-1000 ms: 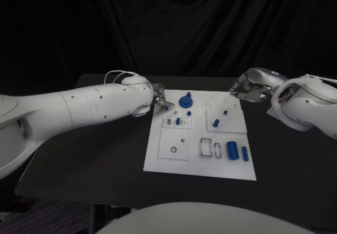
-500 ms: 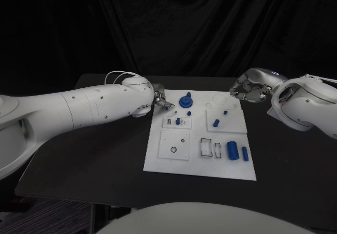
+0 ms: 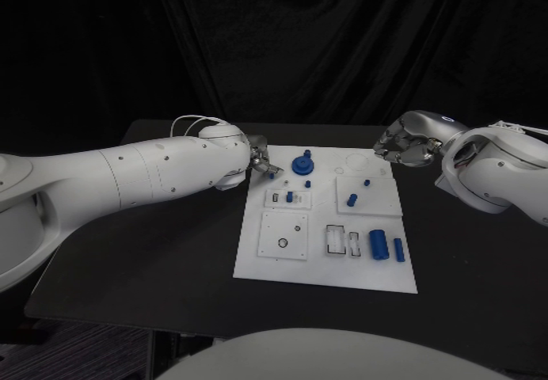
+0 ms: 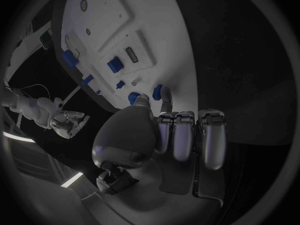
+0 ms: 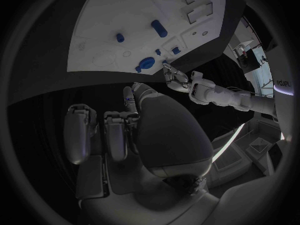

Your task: Assemble the parts on the task board

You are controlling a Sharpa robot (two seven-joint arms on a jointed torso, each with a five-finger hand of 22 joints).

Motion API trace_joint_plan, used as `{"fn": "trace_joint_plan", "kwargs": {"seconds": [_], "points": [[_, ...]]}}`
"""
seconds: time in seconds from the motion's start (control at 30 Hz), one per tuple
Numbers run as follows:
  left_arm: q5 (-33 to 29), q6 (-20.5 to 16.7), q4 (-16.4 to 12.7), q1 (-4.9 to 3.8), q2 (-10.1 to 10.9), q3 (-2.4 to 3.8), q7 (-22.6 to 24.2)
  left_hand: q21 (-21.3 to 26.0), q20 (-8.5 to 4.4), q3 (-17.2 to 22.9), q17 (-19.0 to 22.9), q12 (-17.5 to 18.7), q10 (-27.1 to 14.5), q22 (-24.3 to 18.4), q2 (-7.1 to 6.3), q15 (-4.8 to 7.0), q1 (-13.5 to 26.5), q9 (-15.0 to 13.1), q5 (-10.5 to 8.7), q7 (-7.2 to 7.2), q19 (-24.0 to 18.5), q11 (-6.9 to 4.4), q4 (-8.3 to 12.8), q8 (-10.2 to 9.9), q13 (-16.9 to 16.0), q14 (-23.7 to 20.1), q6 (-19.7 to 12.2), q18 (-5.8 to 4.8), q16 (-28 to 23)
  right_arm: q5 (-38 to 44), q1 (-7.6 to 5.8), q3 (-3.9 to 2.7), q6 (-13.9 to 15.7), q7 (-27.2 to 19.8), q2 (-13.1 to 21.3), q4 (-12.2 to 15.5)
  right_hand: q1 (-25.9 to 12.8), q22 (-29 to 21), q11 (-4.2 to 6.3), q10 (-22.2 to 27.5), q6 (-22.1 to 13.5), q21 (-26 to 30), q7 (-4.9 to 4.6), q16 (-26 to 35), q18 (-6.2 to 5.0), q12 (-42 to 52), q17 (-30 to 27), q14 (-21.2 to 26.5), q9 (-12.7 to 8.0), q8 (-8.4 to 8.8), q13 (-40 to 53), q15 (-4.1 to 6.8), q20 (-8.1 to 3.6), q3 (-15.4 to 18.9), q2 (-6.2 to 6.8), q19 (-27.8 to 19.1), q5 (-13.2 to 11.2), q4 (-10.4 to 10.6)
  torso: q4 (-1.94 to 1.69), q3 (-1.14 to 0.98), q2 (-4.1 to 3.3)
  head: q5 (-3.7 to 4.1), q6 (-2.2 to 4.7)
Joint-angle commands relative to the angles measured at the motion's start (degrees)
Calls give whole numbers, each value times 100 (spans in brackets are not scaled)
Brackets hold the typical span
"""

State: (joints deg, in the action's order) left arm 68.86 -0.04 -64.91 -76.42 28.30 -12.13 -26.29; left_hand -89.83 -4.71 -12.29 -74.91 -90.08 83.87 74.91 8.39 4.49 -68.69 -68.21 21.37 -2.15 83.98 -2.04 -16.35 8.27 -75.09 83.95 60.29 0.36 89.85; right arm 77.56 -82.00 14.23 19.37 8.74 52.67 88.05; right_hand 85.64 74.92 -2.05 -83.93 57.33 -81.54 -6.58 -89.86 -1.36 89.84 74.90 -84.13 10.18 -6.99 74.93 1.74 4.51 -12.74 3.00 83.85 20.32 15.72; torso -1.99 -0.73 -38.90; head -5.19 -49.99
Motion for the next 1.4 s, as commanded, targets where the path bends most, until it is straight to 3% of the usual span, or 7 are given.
{"fn": "trace_joint_plan", "kwargs": {"seconds": [0.03,0.6,0.83,1.0,1.23,1.37,1.4], "points": [[9,-45,10,14,-13,3,-12,-17,45,37,-1509,8,613,1509,-8,-27,-68,-13,25,5,602,30,7,32,-1491,605,-39,-36,15,-3,14,-5,-28,126,4,8,-34,1210,-20,-607,25,30,-15,-14,-90,16,1510,-587,-5,27,1507,-29,29,-37,-28,163,22,-11,0,0,-1,7,-1],[9,31,38,38,-33,3,29,-17,36,134,-1509,8,613,1509,-40,-16,-159,-216,275,23,602,16,10,106,-1491,605,-107,-36,15,-3,14,-5,-47,144,4,12,-34,1209,-22,-607,17,31,-17,-14,-90,16,1510,-587,-8,33,1507,-29,28,-43,-32,163,24,-14,7,5,4,-1,-1],[9,46,33,47,-32,3,61,-17,26,311,-1509,8,613,1509,-90,-5,-303,-329,684,38,602,3,9,110,-1491,605,-172,-36,15,-3,14,-5,-53,152,-1,7,-34,1208,-22,-607,20,35,-17,-14,-91,16,1510,-587,-8,33,1507,-29,28,-46,-35,161,25,-15,2,5,4,-9,-1],[5,47,34,50,-25,3,79,-17,18,459,-1509,8,613,1509,-119,3,-413,-357,793,46,602,-4,15,94,-1491,605,-204,-36,15,-3,14,-5,-61,157,-5,5,-34,1208,-22,-607,20,35,-17,-14,-91,16,1510,-587,-8,33,1507,-29,28,-46,-35,161,25,-15,3,4,3,-13,-1],[1,-10,15,54,-1,3,106,-17,3,862,-1509,8,613,1509,-220,21,-602,-406,1122,67,602,-27,15,85,-1491,605,-200,-36,15,-3,14,-5,-68,168,-2,4,-34,1206,-22,-607,23,42,-16,-14,-93,16,1510,-587,-9,32,1507,-29,28,-50,-37,157,25,-19,0,3,5,-14,-1],[1,-84,-2,57,16,3,128,-17,-19,1538,-1509,8,613,1509,-514,38,-683,-477,1462,78,602,-41,-11,100,-1491,605,-153,-36,15,-3,14,-5,-42,167,5,6,-34,1204,-22,-607,23,47,-16,-14,-94,16,1510,-587,-9,33,1507,-29,28,-51,-36,155,25,-20,0,2,5,-19,-1],[1,-102,-9,57,20,3,130,-17,-25,1738,-1509,8,613,1509,-596,37,-656,-503,1469,76,602,-40,-20,107,-1491,605,-146,-36,15,-3,14,-5,-44,170,5,4,-34,1204,-22,-607,23,47,-16,-14,-94,16,1510,-587,-9,33,1507,-29,28,-51,-36,155,25,-20,0,2,5,-19,-1]]}}
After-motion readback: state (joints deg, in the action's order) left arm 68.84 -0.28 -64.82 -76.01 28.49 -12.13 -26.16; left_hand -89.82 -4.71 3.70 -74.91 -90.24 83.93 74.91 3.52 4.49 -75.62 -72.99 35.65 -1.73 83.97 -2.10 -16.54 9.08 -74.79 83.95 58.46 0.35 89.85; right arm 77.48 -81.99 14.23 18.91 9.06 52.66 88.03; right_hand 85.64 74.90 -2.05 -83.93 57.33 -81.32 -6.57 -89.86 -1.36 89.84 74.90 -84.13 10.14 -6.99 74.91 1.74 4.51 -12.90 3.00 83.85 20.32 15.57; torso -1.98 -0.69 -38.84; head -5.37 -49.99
